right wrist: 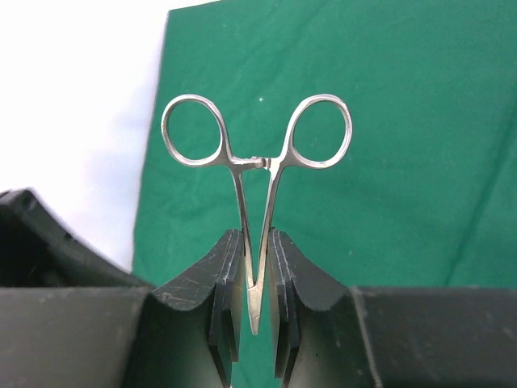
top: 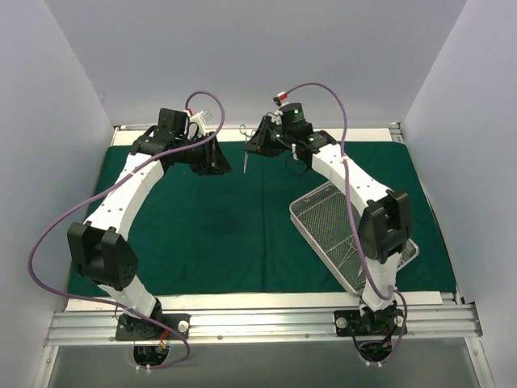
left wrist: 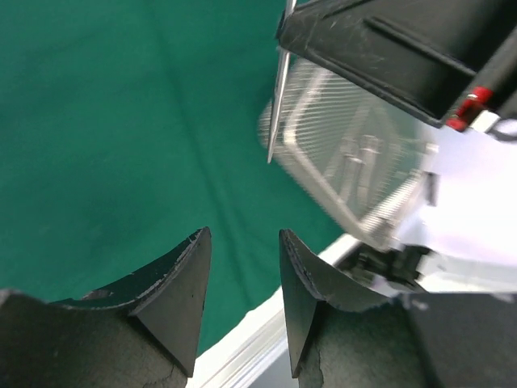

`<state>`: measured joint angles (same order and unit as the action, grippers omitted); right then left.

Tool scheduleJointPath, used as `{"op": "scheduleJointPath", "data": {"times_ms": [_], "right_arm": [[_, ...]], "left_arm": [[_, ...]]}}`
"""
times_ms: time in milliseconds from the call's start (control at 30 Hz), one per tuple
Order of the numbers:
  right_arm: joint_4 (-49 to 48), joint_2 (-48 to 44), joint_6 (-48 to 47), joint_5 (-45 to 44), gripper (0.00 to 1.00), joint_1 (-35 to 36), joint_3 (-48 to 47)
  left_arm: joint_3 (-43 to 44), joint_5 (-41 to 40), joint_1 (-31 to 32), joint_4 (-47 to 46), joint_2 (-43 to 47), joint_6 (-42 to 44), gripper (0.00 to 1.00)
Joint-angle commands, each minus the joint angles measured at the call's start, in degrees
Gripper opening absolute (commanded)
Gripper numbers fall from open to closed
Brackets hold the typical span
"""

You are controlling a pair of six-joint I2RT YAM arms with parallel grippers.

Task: Open and lay out the surgical kit
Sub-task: Place the medical item in the surgical kit.

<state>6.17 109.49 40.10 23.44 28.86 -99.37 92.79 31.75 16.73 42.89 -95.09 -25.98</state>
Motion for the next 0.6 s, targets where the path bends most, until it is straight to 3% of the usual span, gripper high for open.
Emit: {"op": "scheduleJointPath", "data": {"times_ms": [0, 167, 567], "right_arm": [[2.19, 2.82, 0.42, -4.73, 0.00, 2.43, -5.12], [1.11, 6.08, 1.48, -2.00, 0.00, 4.53, -11.17], [2.61, 6.61, 1.92, -0.42, 0.00, 5.94, -11.10]], "left_arm": [[3.53, -10.38, -0.29, 6.50, 2.80, 3.56, 0.48], [0.64, -5.30, -0.47, 2.13, 3.24, 3.13, 0.49], [3.01, -7.93, -0.38, 2.90, 0.17, 3.83, 0.48]]}}
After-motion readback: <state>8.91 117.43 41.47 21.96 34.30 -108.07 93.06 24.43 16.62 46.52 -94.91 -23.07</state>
